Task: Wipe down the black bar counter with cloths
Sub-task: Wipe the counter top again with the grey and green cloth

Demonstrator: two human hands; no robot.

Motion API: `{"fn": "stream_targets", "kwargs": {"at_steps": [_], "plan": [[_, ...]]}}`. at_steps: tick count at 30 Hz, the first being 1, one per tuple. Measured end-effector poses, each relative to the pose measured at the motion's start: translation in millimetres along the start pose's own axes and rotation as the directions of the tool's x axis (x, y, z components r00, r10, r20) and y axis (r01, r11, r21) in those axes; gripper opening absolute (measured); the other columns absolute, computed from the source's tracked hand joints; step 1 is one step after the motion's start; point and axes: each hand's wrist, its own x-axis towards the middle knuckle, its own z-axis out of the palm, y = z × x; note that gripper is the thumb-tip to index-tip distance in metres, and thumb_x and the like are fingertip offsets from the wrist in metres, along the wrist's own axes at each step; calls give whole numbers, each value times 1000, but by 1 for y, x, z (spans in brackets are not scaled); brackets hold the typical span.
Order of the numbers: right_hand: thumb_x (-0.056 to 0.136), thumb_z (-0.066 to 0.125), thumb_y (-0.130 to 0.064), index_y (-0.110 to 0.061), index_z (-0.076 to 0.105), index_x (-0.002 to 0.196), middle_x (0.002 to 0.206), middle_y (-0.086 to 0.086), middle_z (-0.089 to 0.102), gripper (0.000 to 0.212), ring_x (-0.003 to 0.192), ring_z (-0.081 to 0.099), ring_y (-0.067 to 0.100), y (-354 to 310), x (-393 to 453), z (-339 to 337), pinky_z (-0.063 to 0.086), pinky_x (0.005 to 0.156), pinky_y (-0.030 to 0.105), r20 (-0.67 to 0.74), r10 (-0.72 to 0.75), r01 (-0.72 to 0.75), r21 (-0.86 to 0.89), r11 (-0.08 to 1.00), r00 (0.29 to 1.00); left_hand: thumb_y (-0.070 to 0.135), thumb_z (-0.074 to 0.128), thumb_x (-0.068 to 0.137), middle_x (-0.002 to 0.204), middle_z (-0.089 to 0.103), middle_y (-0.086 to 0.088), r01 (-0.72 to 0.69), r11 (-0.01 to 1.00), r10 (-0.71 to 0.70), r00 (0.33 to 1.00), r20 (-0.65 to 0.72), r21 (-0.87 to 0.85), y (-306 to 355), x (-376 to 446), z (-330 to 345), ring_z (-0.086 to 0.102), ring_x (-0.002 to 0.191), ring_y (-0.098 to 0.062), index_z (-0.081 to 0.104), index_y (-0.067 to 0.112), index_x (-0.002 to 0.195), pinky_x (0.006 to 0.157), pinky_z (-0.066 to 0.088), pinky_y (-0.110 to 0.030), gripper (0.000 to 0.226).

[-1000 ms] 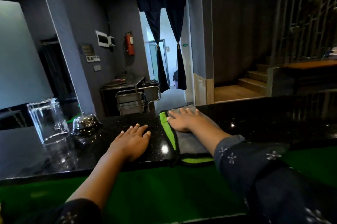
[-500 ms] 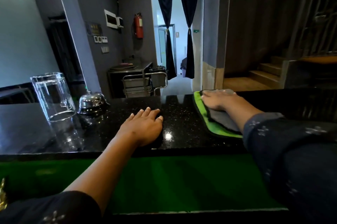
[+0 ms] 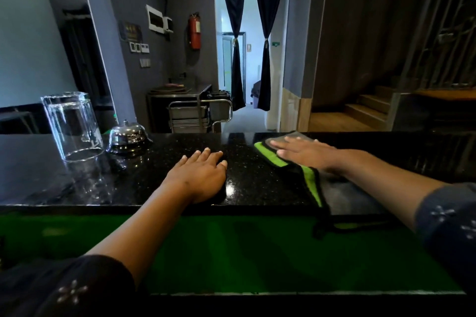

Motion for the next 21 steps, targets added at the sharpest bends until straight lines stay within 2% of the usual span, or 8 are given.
{"fn": "stream_targets", "kwargs": {"at_steps": [4, 6, 12, 16, 18, 21], "plan": [[99, 13, -62, -49, 8, 152, 165, 0, 2, 56, 151, 0, 26, 9, 10, -7, -3, 116, 56, -29, 228, -228, 2, 974, 973, 43, 17, 101, 161, 3, -1, 8, 1000, -8, 1000, -5, -11, 2, 1, 0, 2, 148, -19, 12, 29, 152, 118, -1, -42, 53], [99, 12, -62, -46, 7, 153, 165, 3, 0, 58, 151, -1, 29, -12, 14, -4, -3, 117, 56, -54, 266, -267, -2, 964, 962, 42, 17, 101, 161, 4, -1, 10, 1000, -10, 1000, -9, -16, 1, 2, -1, 2, 148, -19, 13, 30, 152, 118, 0, -42, 53], [99, 13, -60, -44, 6, 154, 165, 4, 0, 58, 151, -1, 29, -94, -30, 16, -4, 118, 55, -54, 87, -88, -15, 996, 995, 43, 16, 100, 161, 7, -1, 27, 1000, -27, 999, -19, -9, 1, 2, -3, 5, 148, -19, 15, 30, 152, 118, 1, -43, 53], [99, 11, -61, -49, 3, 152, 165, -3, -2, 55, 151, -2, 22, -89, -82, 21, -5, 118, 52, -36, 27, -29, -33, 999, 999, 47, 16, 100, 161, 7, -2, 21, 1000, -20, 1000, -16, 1, 2, -2, -3, 4, 148, -20, 15, 28, 152, 118, 1, -43, 55], [99, 12, -61, -51, 4, 152, 165, -6, -2, 54, 151, -1, 21, -73, -94, 16, -4, 118, 51, -25, 46, -46, -25, 999, 999, 47, 17, 100, 161, 6, -2, 18, 1000, -18, 1000, -11, 1, 1, -3, -2, 3, 148, -20, 15, 27, 152, 118, 1, -43, 56], [100, 12, -60, -50, 5, 152, 165, -5, -2, 54, 151, -2, 22, -58, -82, 10, -5, 117, 52, -25, 149, -149, -5, 989, 989, 45, 18, 101, 161, 6, -3, 21, 1000, -21, 1000, -6, -2, 3, -1, -2, 3, 148, -21, 15, 26, 152, 119, 1, -43, 55]]}}
